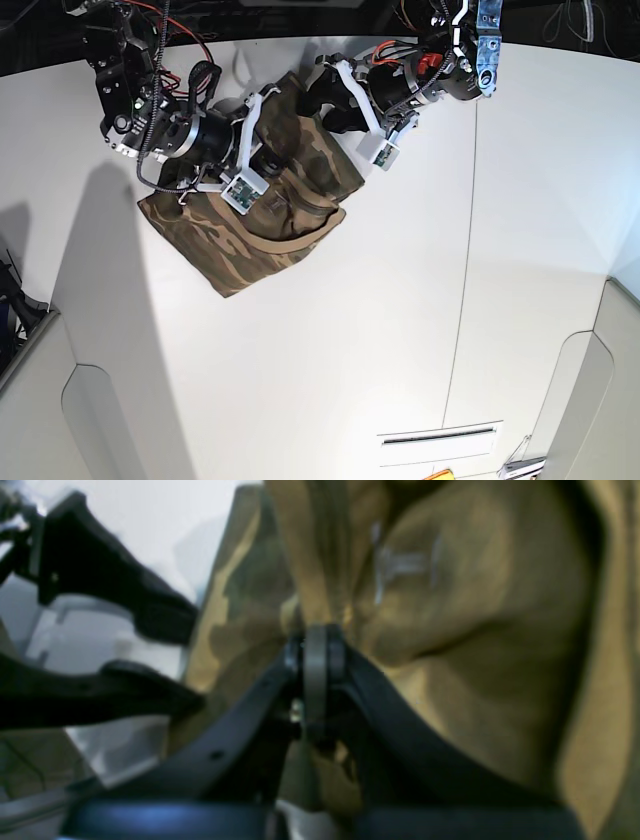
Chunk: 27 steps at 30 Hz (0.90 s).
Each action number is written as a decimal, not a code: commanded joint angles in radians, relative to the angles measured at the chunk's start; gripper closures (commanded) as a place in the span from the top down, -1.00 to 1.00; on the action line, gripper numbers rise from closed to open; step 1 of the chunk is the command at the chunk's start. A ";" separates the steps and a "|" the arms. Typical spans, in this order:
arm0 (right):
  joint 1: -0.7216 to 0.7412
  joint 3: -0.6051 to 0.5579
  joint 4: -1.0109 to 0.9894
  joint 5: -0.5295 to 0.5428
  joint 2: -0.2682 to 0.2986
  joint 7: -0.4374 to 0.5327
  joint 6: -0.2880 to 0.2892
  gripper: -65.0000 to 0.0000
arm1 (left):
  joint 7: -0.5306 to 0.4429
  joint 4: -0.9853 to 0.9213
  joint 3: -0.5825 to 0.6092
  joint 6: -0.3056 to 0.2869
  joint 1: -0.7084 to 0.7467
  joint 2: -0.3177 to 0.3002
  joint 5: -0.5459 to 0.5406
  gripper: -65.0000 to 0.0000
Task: Fold the T-shirt properly
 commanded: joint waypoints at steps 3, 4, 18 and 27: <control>0.012 0.002 0.016 0.064 0.002 0.024 0.000 -1.00 | 0.015 0.008 0.000 0.004 0.001 0.000 0.000 0.06; 0.012 0.002 0.016 0.071 0.002 0.024 0.000 -1.00 | 0.016 0.008 0.000 0.004 0.002 0.000 0.000 0.06; 0.009 -0.051 0.015 0.162 0.002 0.001 0.001 -1.00 | 0.018 0.008 0.000 0.004 0.003 0.000 -0.012 0.06; 0.016 -0.099 0.027 0.164 -0.033 0.005 0.000 -1.00 | 0.005 0.008 0.000 0.004 -0.005 0.000 -0.011 0.06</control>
